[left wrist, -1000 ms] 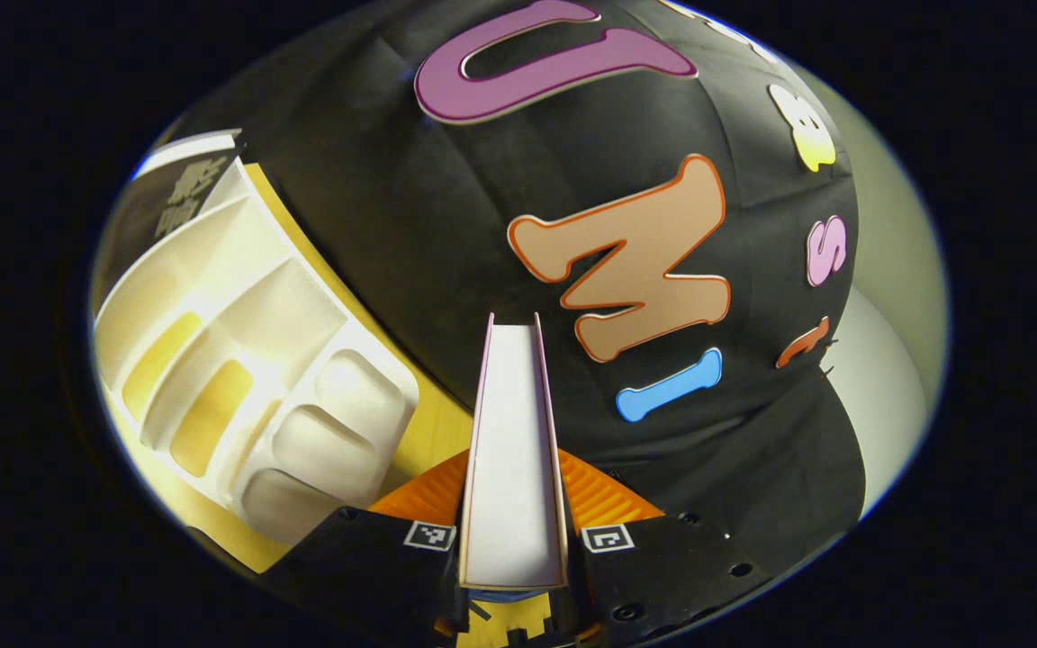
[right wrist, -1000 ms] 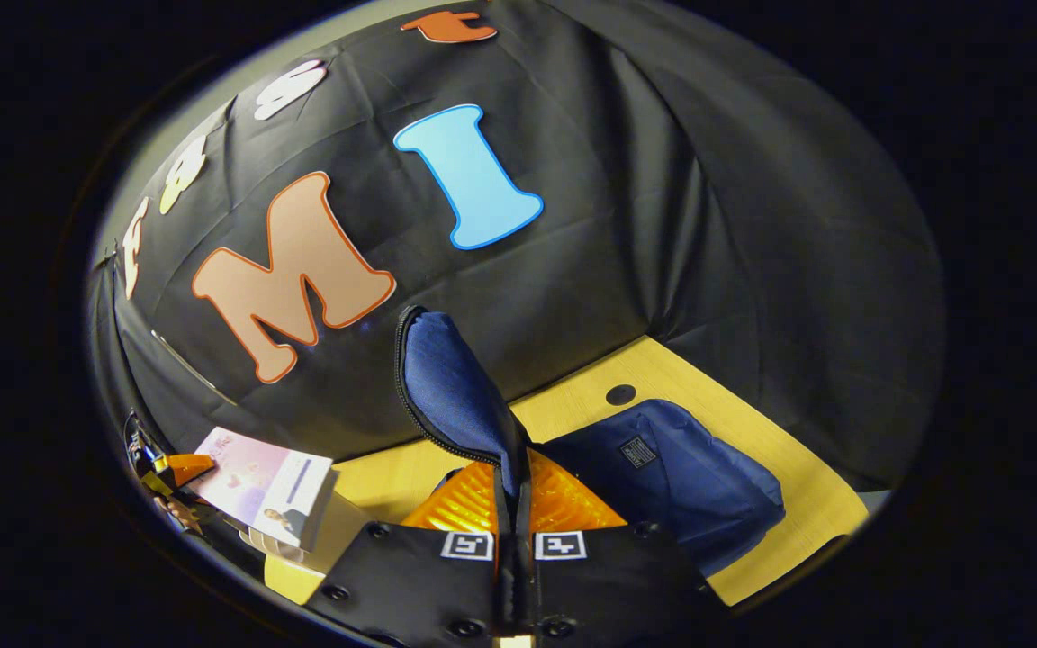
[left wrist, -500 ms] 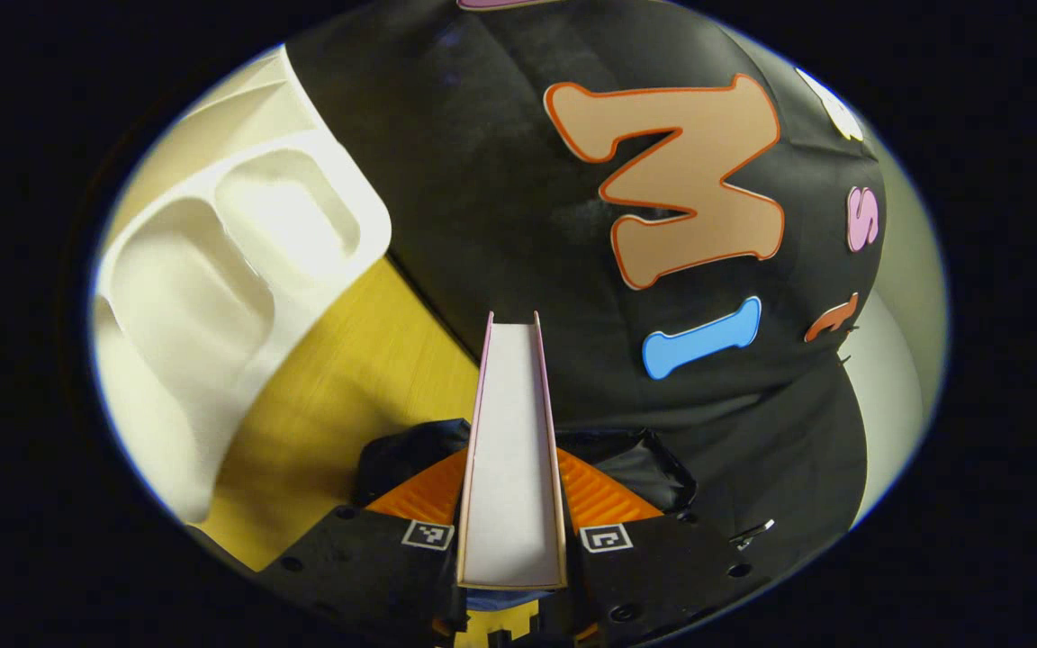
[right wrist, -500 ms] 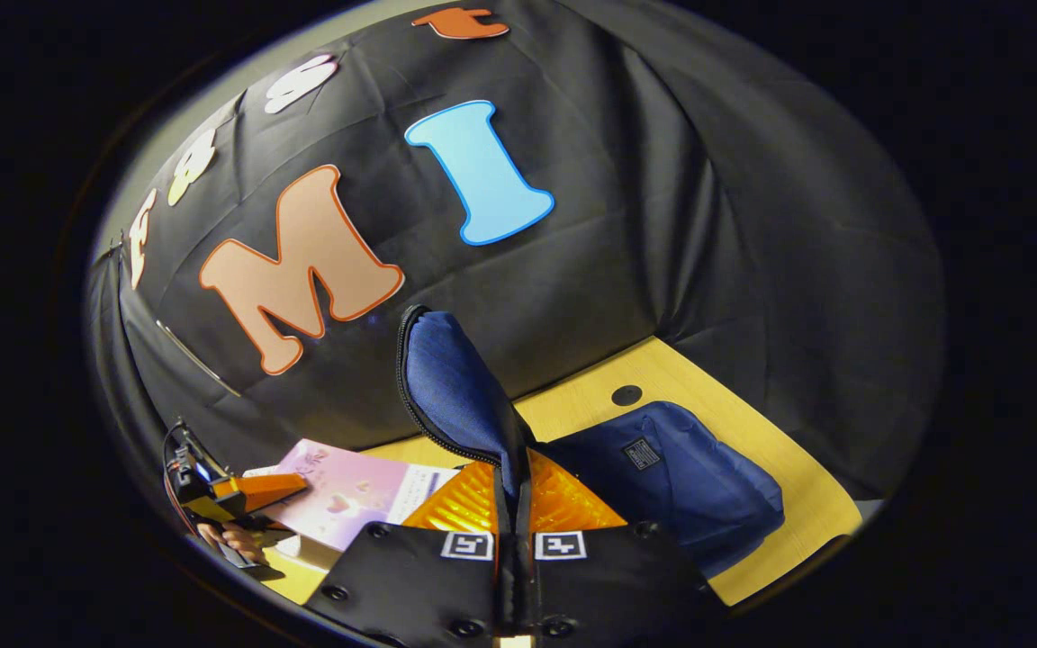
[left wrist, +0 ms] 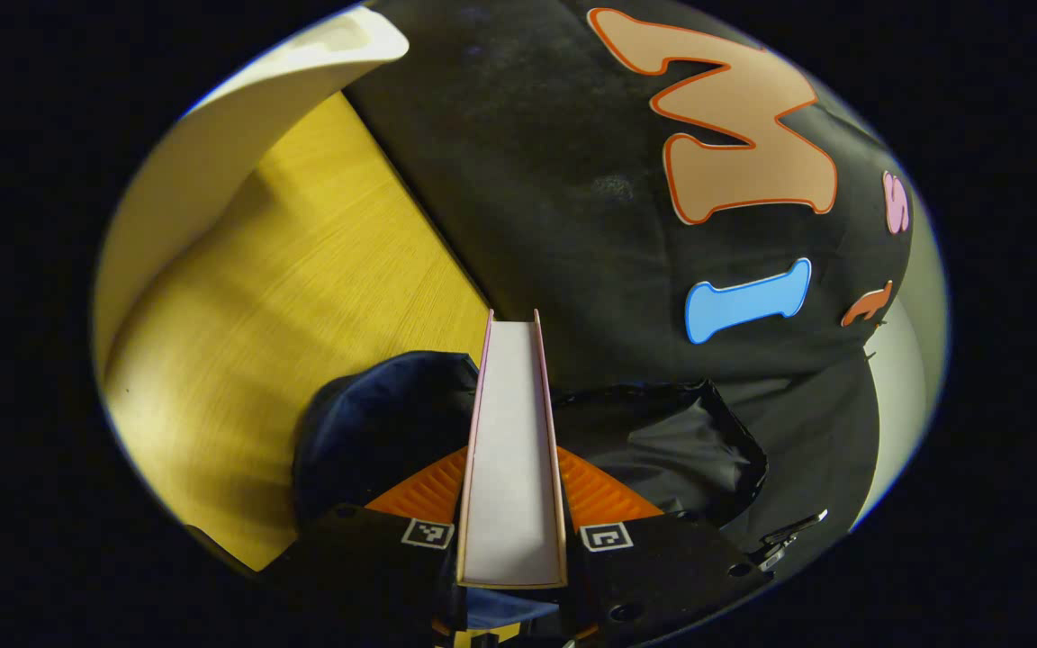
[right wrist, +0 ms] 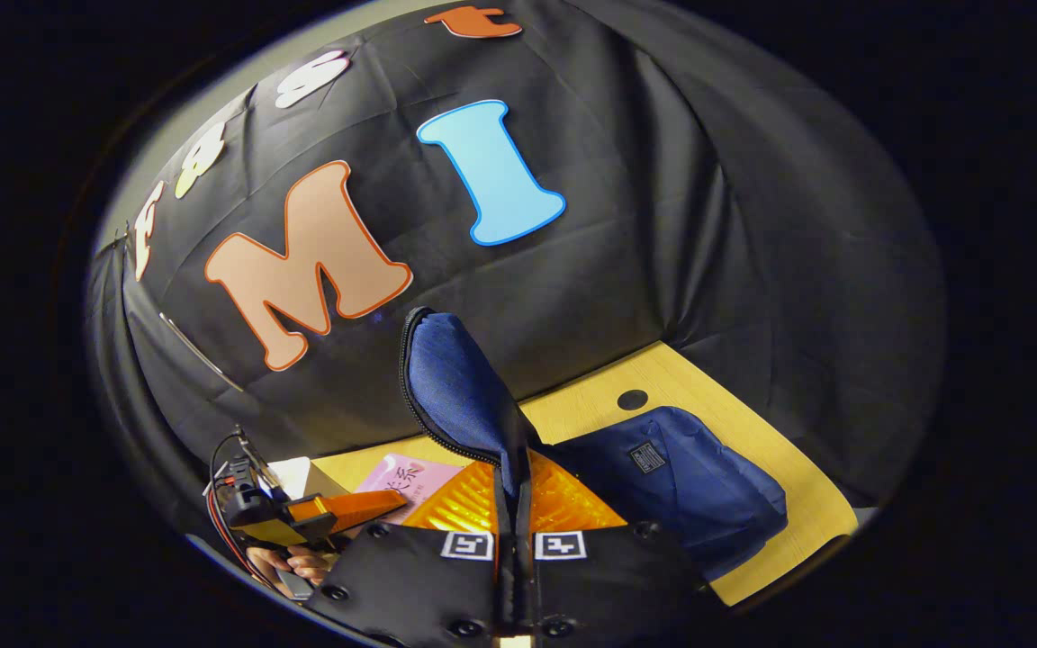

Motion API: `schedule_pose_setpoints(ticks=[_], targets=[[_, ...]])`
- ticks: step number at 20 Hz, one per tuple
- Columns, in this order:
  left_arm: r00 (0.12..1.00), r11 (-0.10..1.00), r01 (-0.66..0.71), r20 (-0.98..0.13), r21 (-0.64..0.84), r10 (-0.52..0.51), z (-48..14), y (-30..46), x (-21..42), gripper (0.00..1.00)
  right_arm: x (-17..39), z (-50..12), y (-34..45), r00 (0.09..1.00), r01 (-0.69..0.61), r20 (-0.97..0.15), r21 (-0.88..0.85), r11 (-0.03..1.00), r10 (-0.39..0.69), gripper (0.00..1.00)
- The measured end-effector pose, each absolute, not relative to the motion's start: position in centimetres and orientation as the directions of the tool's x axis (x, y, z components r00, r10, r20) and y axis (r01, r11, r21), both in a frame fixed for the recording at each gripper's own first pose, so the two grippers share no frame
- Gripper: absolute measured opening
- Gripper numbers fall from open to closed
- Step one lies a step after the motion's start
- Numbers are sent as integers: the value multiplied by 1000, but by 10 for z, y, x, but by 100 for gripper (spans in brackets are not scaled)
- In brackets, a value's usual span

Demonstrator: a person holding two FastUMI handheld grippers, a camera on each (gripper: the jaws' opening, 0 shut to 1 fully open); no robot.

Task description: Open the schoolbag, grab two books from the bookshelf and put them into the schoolbag.

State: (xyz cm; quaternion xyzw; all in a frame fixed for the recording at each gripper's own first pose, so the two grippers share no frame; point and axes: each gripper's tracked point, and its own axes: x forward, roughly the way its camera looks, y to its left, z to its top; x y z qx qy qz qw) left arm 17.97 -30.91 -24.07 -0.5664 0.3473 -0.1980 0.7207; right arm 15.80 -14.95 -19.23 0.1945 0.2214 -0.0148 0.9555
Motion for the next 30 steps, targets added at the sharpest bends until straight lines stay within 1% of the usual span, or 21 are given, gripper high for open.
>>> schedule_pose_setpoints(ticks=[1,2,3,6,7,8,11,12,13,14,15,18,19,20,21,23,25,26,27,28,30], targets=[[676,278,-117,-282,-953,-681,-245,-314,178,37,158,-192,-149,901,115,-429,367,923,58,3],[670,275,-122,-284,-954,-686,-247,-323,178,36,158,-193,-149,901,114,-429,368,923,59,3],[667,271,-129,-285,-954,-688,-250,-330,177,39,159,-193,-149,901,114,-429,369,922,60,3],[651,242,-160,-286,-957,-703,-259,-352,171,36,159,-193,-148,902,112,-427,373,921,63,3],[645,229,-172,-285,-958,-709,-262,-360,167,38,159,-194,-149,902,110,-427,370,922,64,7],[644,217,-183,-284,-959,-711,-264,-366,165,36,159,-192,-148,903,107,-424,369,923,65,3],[640,190,-213,-284,-958,-714,-272,-384,156,36,159,-192,-148,906,101,-417,373,922,70,3],[633,179,-228,-285,-957,-720,-274,-389,154,37,159,-193,-147,906,97,-417,375,922,74,7],[633,167,-238,-284,-957,-720,-277,-394,151,39,159,-193,-148,905,96,-417,377,921,77,7],[639,158,-247,-283,-956,-715,-277,-396,150,36,158,-192,-147,905,94,-417,380,920,79,3],[640,153,-254,-285,-955,-714,-279,-400,149,35,158,-193,-148,905,95,-417,381,920,79,3],[633,149,-284,-302,-947,-713,-284,-404,148,36,158,-194,-148,904,99,-421,386,917,79,3],[636,147,-303,-315,-941,-705,-288,-404,149,39,158,-194,-147,903,97,-423,385,918,82,6],[637,138,-318,-319,-938,-701,-289,-404,151,36,158,-196,-147,902,96,-424,382,919,82,6],[637,131,-329,-323,-935,-700,-289,-405,150,36,159,-196,-147,901,96,-426,382,919,83,3],[639,125,-339,-326,-932,-696,-292,-403,150,37,159,-195,-147,900,98,-428,383,919,82,6],[642,117,-339,-320,-934,-696,-292,-404,152,37,159,-197,-146,899,95,-431,377,921,84,3],[642,118,-331,-315,-936,-699,-289,-404,151,37,158,-198,-146,897,92,-434,375,922,86,6],[632,156,-333,-343,-930,-695,-295,-403,154,41,159,-198,-146,896,90,-435,374,923,89,6],[611,210,-341,-386,-916,-691,-300,-405,149,37,158,-198,-145,895,87,-436,373,924,91,6],[550,359,-355,-503,-863,-667,-320,-402,138,70,158,-199,-144,892,82,-441,366,927,95,6]])
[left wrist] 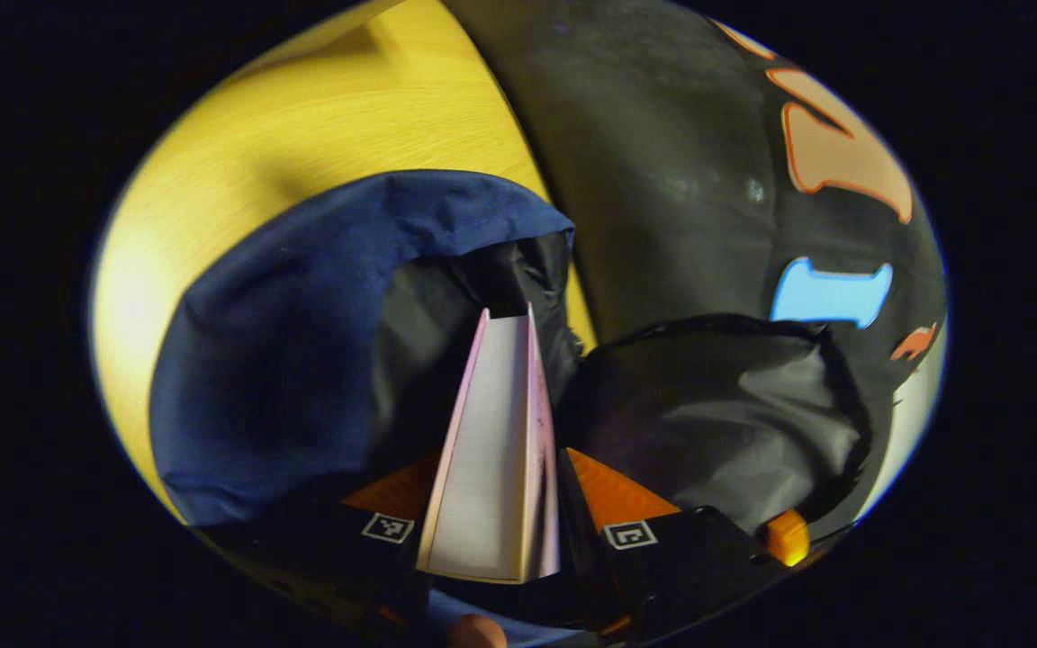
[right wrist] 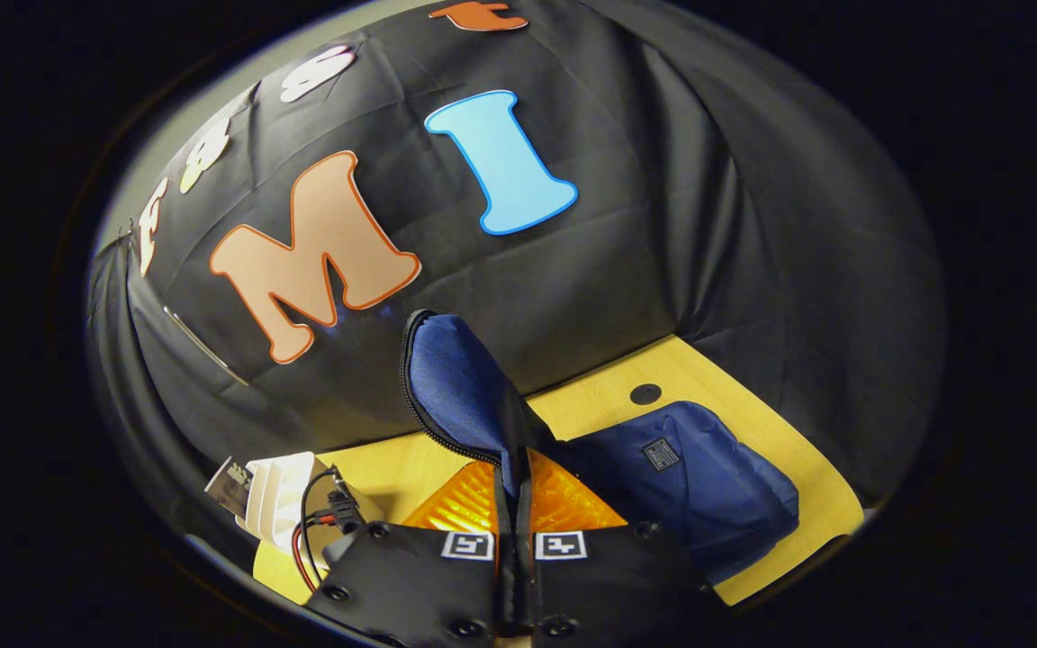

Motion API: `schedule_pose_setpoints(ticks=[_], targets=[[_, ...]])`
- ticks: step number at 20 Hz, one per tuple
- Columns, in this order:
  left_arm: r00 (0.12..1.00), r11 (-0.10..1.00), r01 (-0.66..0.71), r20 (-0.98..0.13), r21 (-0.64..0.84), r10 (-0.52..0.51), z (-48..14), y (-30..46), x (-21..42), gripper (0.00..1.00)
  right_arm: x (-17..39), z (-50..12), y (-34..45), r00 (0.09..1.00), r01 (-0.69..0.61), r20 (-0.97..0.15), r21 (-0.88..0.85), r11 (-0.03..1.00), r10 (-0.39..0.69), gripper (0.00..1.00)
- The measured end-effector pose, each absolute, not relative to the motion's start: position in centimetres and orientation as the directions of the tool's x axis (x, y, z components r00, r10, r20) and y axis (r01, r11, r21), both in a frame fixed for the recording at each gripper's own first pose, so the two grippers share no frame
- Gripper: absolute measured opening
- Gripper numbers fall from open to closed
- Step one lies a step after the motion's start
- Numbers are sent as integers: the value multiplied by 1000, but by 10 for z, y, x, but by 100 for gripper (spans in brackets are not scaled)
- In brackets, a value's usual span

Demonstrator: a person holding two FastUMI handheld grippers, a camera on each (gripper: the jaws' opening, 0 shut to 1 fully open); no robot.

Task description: Open the schoolbag, grab two books from the bookshelf and put them into the schoolbag.

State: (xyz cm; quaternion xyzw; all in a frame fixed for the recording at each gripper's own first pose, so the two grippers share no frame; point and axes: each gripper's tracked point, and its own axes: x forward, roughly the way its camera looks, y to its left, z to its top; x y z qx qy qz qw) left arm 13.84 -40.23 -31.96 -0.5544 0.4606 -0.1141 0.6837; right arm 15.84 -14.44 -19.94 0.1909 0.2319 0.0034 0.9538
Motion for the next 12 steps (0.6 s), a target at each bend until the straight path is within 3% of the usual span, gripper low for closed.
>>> schedule_pose_setpoints(ticks=[1,2,7,8,9,12], targets=[[524,396,-350,-528,-849,-668,-321,-405,135,64,159,-200,-144,891,82,-444,364,928,96,6],[510,432,-337,-548,-836,-663,-319,-399,135,77,159,-201,-143,891,82,-445,365,927,96,3],[481,675,-139,-645,-725,-593,-316,-376,129,91,161,-199,-143,890,76,-445,360,930,99,6],[490,716,-101,-661,-691,-568,-311,-366,130,99,161,-200,-142,889,75,-446,359,930,101,6],[500,749,-73,-674,-658,-544,-308,-358,130,92,160,-201,-142,888,73,-447,360,930,103,5],[559,831,7,-687,-556,-464,-292,-340,140,93,160,-202,-138,883,68,-456,357,932,110,3]])
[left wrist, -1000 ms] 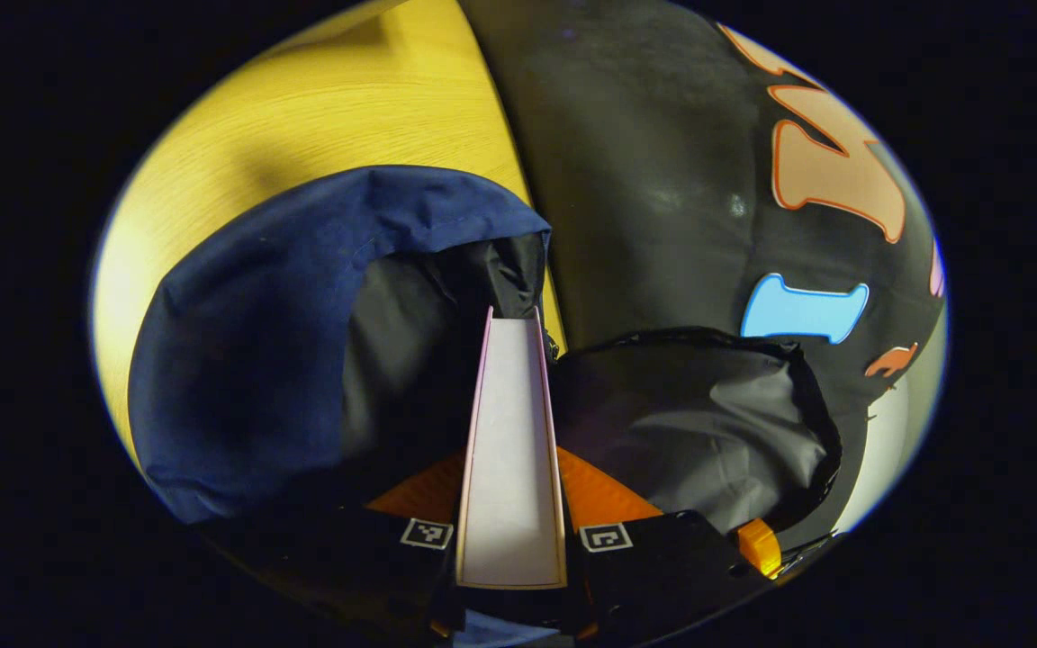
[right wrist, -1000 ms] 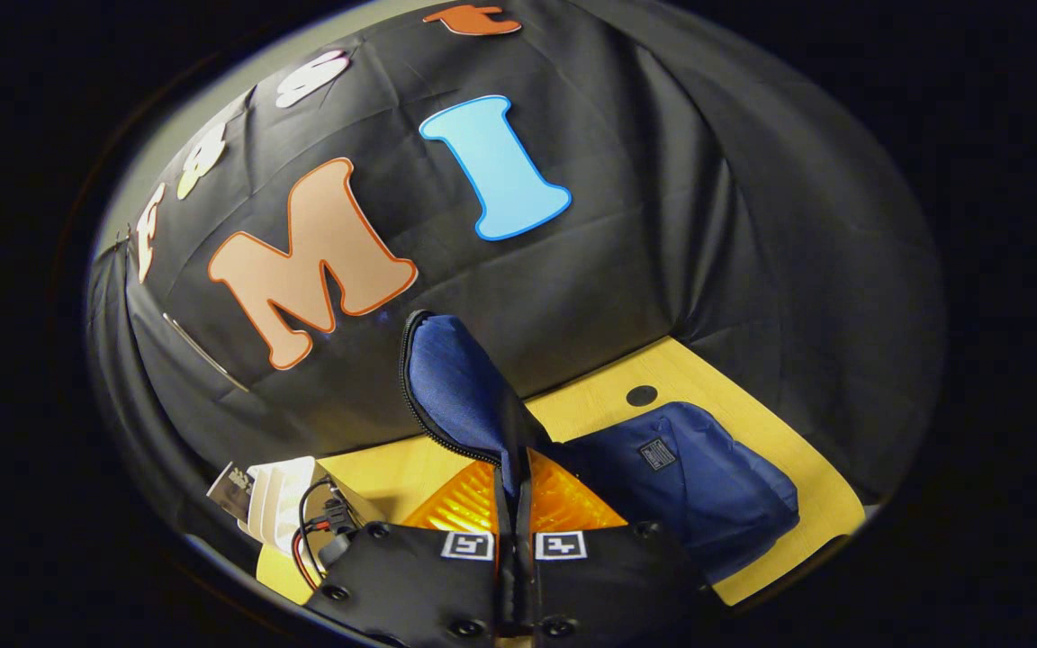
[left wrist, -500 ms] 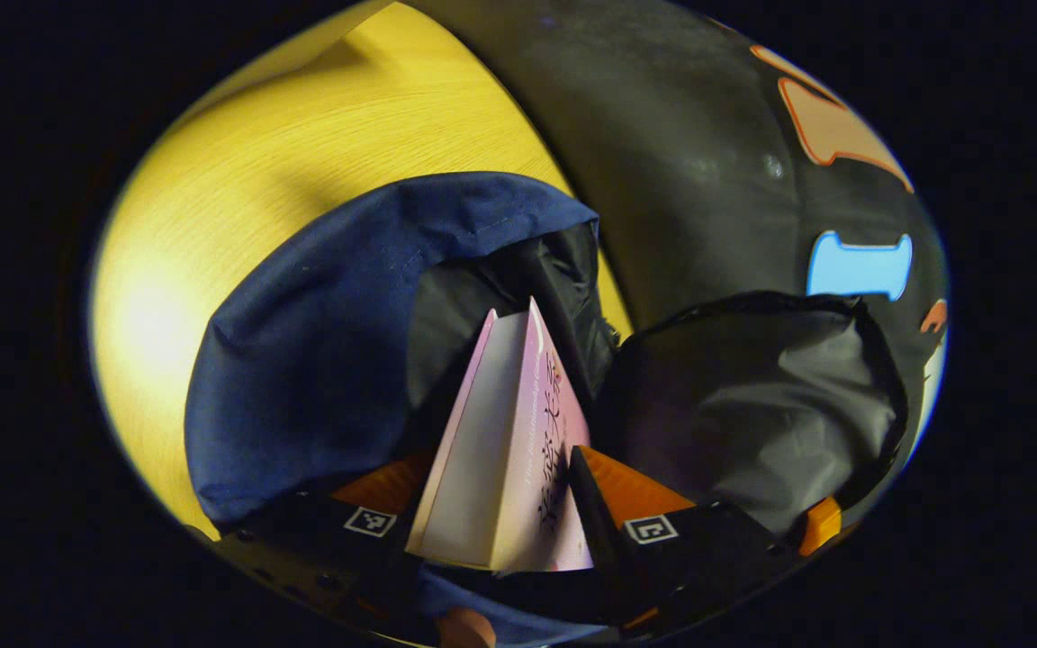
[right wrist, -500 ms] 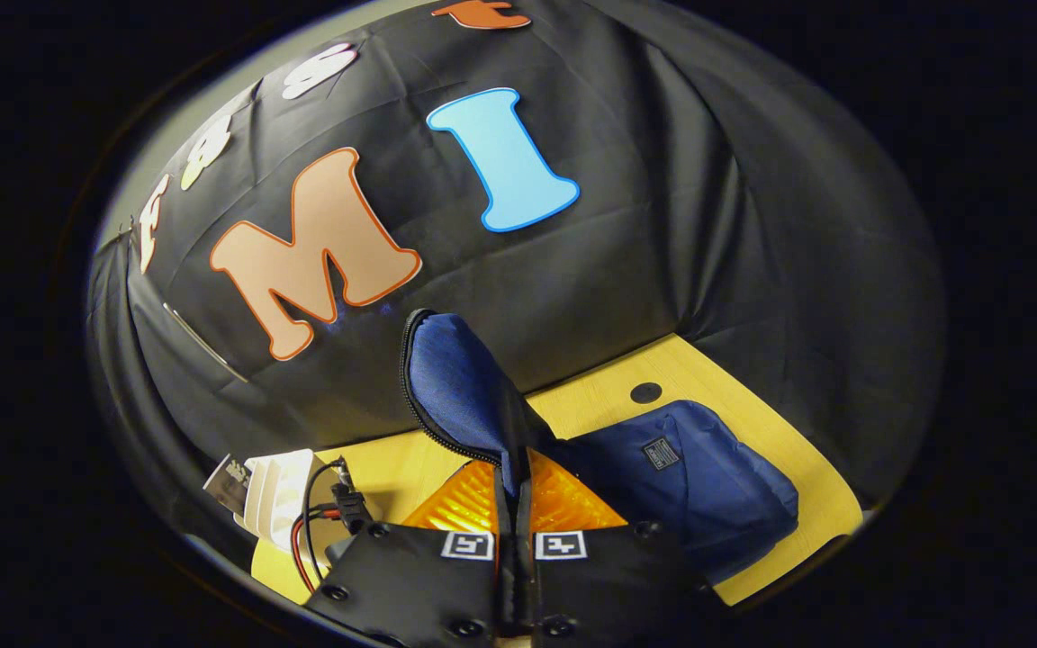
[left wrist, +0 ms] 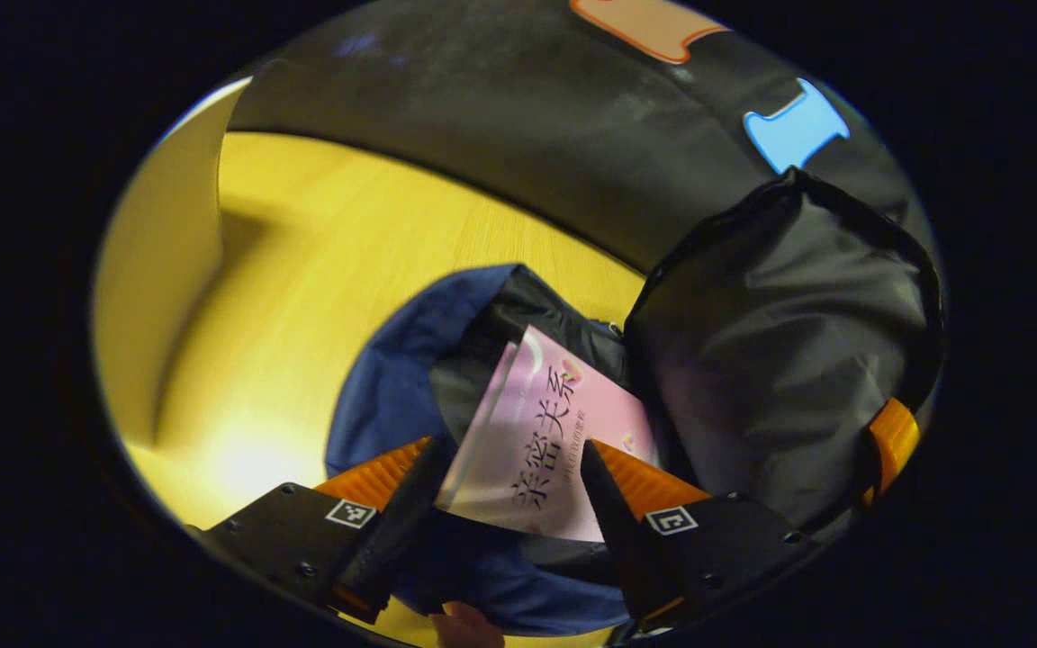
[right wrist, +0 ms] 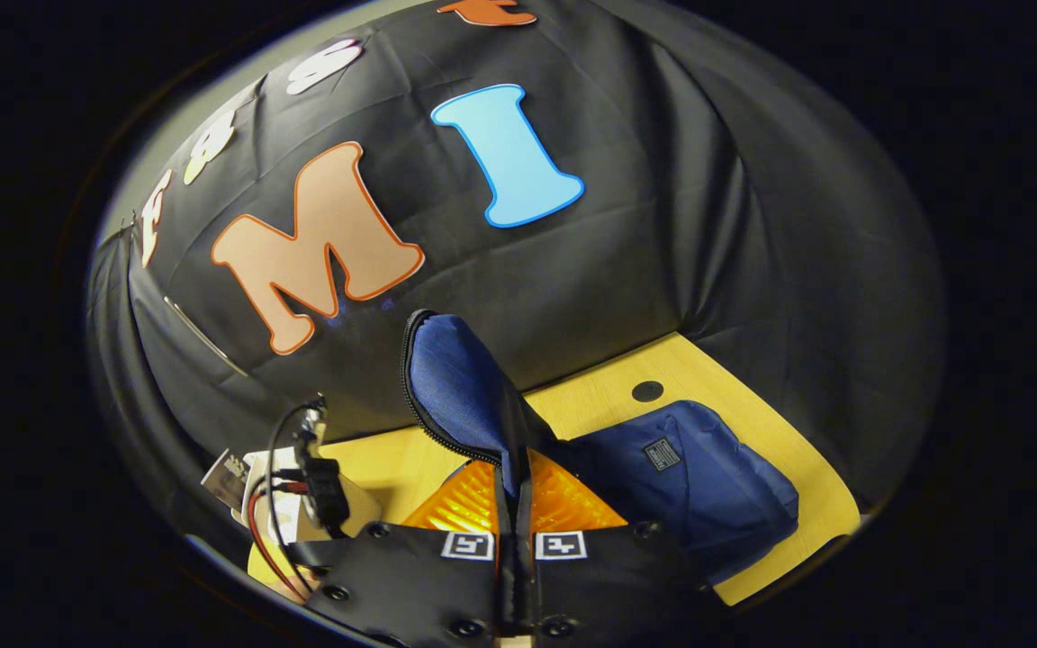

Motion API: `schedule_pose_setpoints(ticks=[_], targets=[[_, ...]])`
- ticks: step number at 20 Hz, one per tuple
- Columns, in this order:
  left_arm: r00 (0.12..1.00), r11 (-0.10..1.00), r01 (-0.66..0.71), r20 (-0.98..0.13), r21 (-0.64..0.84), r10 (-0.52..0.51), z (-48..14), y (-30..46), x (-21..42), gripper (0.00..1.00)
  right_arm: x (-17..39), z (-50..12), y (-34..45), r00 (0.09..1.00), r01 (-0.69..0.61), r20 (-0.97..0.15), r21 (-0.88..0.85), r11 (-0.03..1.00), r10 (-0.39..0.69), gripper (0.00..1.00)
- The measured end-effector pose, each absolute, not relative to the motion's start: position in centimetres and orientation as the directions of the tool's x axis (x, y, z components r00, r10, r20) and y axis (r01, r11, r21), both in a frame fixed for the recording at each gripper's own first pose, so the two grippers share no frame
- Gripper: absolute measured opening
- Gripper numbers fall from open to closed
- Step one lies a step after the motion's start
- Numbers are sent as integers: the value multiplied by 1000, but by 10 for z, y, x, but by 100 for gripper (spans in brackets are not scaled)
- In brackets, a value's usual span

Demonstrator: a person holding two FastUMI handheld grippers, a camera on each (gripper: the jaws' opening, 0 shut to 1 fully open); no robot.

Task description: Open the schoolbag, grab two books from the bookshelf and put them into the schoolbag.

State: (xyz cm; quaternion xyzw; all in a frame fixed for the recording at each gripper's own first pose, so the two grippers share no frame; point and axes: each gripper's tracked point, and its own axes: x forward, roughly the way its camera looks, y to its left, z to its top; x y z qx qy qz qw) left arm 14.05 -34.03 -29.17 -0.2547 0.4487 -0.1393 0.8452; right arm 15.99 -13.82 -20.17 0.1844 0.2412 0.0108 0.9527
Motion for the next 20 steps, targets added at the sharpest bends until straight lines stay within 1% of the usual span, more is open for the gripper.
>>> schedule_pose_setpoints(ticks=[1,2,3,4,5,6,7,8,9,10,11,12,13,14,15,16,17,18,19,20], targets=[[579,854,28,-687,-520,-438,-287,-331,143,92,160,-202,-139,883,67,-457,350,934,108,3],[596,877,47,-691,-479,-410,-280,-317,143,93,159,-203,-139,883,64,-456,347,936,109,6],[615,893,71,-685,-444,-390,-269,-303,143,93,159,-202,-138,884,64,-455,347,936,109,3],[634,905,90,-677,-417,-374,-260,-294,143,100,159,-202,-138,884,65,-455,349,935,109,3],[652,914,108,-666,-391,-362,-251,-283,144,95,159,-202,-139,884,65,-455,349,935,109,3],[668,921,124,-655,-369,-353,-240,-273,143,96,158,-203,-139,884,66,-455,348,935,107,7],[682,925,133,-644,-357,-346,-230,-263,141,96,158,-203,-139,885,66,-454,348,935,106,7],[705,927,149,-621,-344,-344,-217,-254,142,96,158,-203,-140,885,69,-454,348,935,104,4],[726,931,158,-600,-330,-336,-204,-243,142,96,158,-203,-140,885,72,-453,353,933,104,6],[746,930,172,-574,-324,-338,-192,-235,140,96,157,-203,-140,885,74,-453,355,932,103,3],[759,935,174,-562,-310,-328,-178,-225,138,95,158,-203,-141,886,75,-453,351,933,99,7],[770,935,183,-546,-305,-329,-166,-215,136,92,157,-203,-140,886,76,-453,348,934,97,6],[786,938,177,-530,-299,-318,-153,-202,135,96,158,-202,-141,887,78,-453,345,935,93,6],[800,938,173,-512,-302,-312,-140,-189,134,95,158,-202,-141,888,80,-451,342,936,89,3],[811,934,168,-494,-315,-312,-127,-176,132,96,158,-200,-142,889,82,-449,340,937,85,4],[824,930,155,-475,-334,-308,-111,-162,129,95,157,-202,-142,890,85,-448,339,937,82,6],[833,926,146,-461,-348,-305,-98,-147,127,95,158,-201,-142,890,86,-448,338,937,80,3],[842,927,137,-452,-350,-295,-90,-128,124,92,157,-201,-142,891,88,-448,335,938,77,6],[852,933,124,-446,-337,-274,-82,-109,122,95,157,-202,-143,892,91,-447,336,937,73,6],[864,942,115,-436,-316,-252,-75,-88,123,95,157,-202,-142,892,95,-446,336,937,70,4]])
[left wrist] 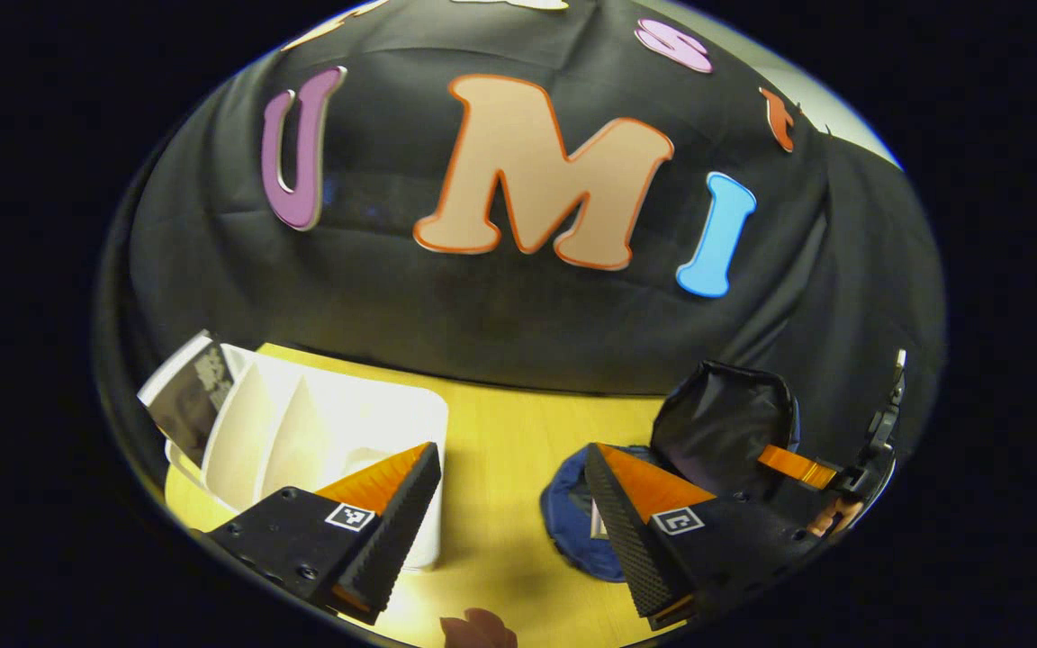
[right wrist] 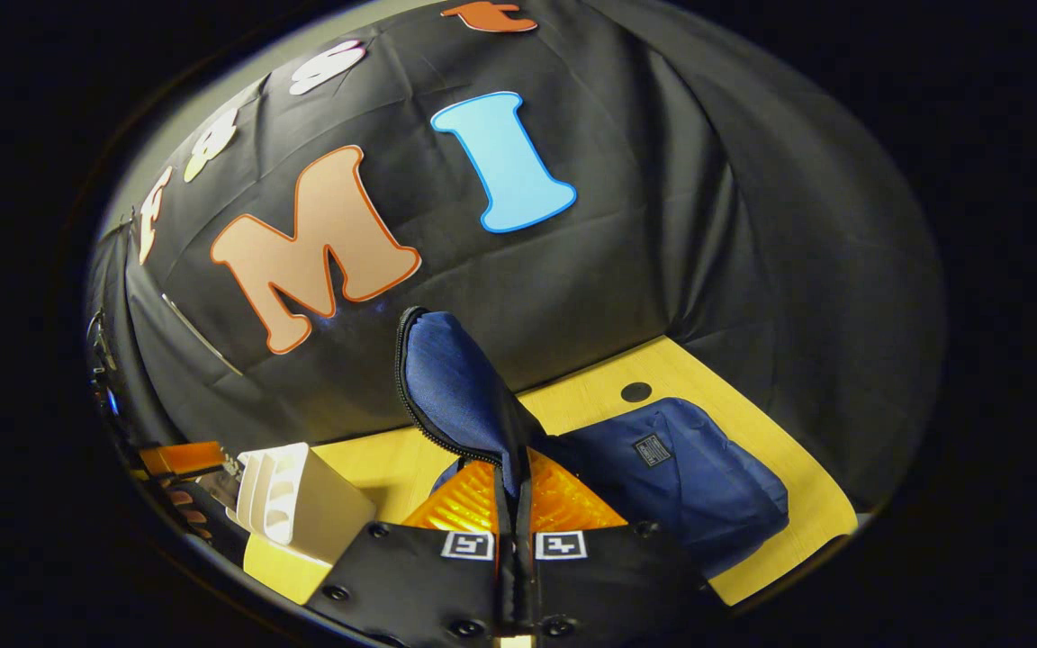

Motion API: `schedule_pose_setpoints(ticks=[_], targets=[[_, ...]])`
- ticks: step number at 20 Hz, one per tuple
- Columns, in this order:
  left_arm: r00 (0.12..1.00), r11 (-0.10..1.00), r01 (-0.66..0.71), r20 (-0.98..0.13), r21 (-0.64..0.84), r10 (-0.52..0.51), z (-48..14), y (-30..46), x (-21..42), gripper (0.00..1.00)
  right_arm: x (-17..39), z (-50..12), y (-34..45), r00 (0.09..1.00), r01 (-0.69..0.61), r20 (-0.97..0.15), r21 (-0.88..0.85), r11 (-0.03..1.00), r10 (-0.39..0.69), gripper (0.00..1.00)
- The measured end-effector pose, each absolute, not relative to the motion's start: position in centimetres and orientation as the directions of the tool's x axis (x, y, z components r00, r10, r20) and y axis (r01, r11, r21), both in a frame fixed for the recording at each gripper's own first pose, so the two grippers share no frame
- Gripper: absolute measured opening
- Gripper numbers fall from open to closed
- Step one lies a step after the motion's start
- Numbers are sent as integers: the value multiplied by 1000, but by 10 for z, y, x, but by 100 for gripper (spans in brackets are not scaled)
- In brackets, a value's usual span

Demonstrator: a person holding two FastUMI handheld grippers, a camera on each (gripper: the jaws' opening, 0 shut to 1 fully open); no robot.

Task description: Open the schoolbag, grab two books from the bookshelf and put them into the schoolbag.

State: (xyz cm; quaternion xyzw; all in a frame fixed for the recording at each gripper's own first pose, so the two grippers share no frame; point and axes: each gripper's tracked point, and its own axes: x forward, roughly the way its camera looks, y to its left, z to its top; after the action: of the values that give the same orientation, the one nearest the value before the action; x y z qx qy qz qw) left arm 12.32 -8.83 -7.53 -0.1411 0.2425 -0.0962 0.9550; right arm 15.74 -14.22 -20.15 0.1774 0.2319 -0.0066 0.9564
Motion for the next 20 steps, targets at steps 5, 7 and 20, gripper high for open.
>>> schedule_pose_setpoints(ticks=[5,7,20], targets=[[899,968,58,-409,-244,-157,-54,2,116,95,157,-205,-144,894,113,-446,337,935,53,3],[905,969,29,-406,-245,-130,-54,34,119,95,159,-205,-145,894,123,-446,338,933,44,3],[847,974,-73,-530,-213,-52,-114,194,157,92,159,-205,-146,894,149,-447,281,948,-8,3]])
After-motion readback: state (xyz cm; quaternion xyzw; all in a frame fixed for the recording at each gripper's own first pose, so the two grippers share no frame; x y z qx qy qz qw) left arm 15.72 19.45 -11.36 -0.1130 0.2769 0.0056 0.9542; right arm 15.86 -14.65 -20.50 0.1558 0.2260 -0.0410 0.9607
